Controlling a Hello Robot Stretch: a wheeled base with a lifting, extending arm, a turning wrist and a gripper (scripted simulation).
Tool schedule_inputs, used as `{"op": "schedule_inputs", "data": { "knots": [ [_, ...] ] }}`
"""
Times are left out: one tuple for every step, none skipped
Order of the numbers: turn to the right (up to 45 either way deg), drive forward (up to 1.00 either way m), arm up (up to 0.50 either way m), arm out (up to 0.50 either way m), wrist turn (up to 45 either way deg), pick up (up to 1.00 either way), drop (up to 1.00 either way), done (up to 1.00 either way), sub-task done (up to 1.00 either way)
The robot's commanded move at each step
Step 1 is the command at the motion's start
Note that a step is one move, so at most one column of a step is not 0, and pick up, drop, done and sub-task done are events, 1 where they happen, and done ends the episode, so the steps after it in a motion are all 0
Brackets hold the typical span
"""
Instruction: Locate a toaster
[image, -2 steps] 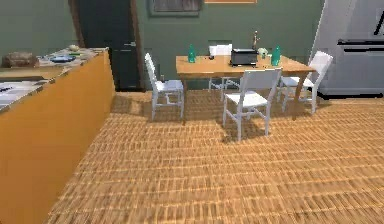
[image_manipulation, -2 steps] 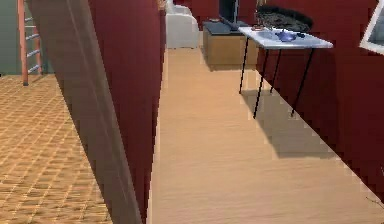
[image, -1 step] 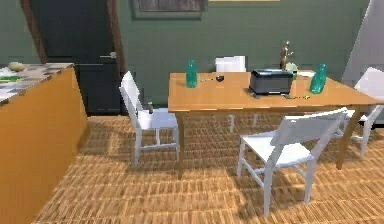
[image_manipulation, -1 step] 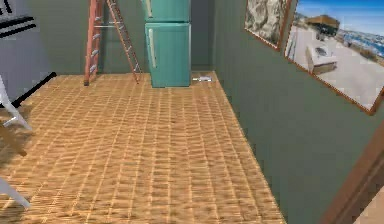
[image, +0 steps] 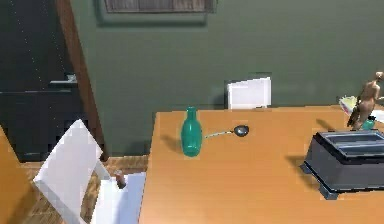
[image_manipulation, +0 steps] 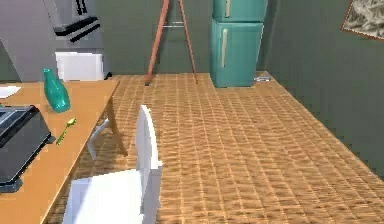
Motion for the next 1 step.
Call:
{"op": "schedule_inputs", "data": {
  "knots": [
    [42.0,0.0,0.0,0.0,0.0,0.0,0.0,0.0,0.0]
  ]
}}
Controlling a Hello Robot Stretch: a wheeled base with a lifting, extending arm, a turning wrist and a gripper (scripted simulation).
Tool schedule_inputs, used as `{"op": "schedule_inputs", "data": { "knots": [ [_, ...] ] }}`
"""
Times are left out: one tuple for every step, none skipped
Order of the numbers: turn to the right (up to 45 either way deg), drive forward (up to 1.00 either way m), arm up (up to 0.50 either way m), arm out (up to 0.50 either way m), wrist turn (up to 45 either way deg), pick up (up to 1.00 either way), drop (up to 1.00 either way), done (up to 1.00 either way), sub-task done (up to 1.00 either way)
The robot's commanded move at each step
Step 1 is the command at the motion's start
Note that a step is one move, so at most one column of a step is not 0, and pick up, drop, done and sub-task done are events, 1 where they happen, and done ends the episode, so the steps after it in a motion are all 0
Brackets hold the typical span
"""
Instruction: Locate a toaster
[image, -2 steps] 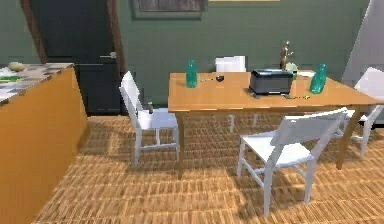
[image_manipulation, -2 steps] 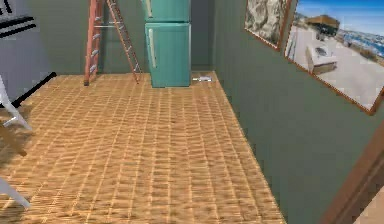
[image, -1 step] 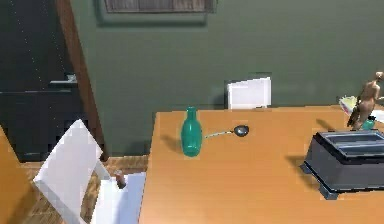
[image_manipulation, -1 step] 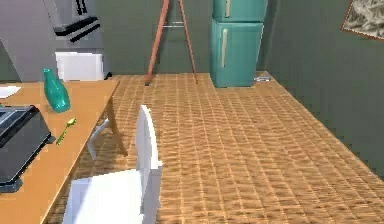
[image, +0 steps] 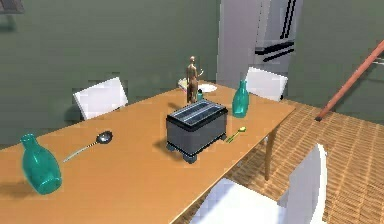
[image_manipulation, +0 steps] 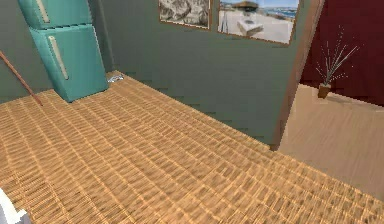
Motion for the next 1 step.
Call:
{"op": "schedule_inputs", "data": {
  "knots": [
    [0.0,0.0,0.0,0.0,0.0,0.0,0.0,1.0,0.0]
  ]
}}
